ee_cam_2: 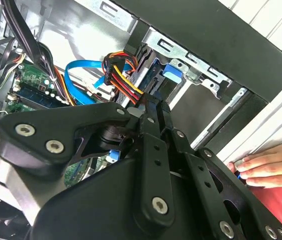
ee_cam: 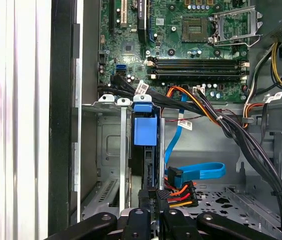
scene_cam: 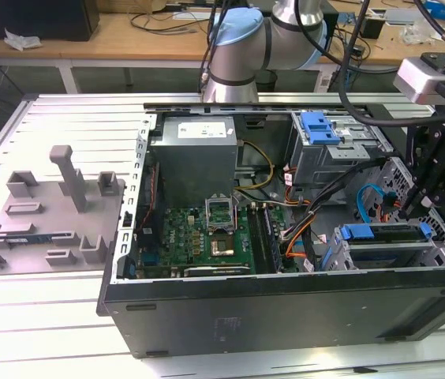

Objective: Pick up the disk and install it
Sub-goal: 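Insert the first disk wire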

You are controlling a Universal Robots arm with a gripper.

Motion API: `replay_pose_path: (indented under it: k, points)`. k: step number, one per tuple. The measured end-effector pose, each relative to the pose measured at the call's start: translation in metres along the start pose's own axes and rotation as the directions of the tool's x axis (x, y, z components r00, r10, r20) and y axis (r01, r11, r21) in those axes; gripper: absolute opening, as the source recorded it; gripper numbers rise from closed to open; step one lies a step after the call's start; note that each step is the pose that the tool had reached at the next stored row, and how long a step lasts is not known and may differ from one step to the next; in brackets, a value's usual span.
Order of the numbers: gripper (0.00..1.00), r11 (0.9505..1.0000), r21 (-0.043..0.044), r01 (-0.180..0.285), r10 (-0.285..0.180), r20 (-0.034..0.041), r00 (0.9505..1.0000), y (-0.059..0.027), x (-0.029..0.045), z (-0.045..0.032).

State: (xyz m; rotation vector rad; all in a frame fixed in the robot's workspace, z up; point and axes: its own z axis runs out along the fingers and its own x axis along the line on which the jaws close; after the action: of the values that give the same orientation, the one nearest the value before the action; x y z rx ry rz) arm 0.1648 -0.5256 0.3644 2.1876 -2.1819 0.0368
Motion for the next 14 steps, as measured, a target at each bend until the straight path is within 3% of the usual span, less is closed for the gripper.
replay_pose_path:
  k: [6,10,14]
  points:
    - [0.16,1.0,0.0,0.0,0.0,-0.0001,1.0,0.0,0.0,0.0]
    - [0.16,1.0,0.0,0.0,0.0,0.0127,0.9999,0.0,0.0019,0.0002]
    - [0.16,1.0,0.0,0.0,0.0,0.0207,0.9998,0.0,0.004,0.0003]
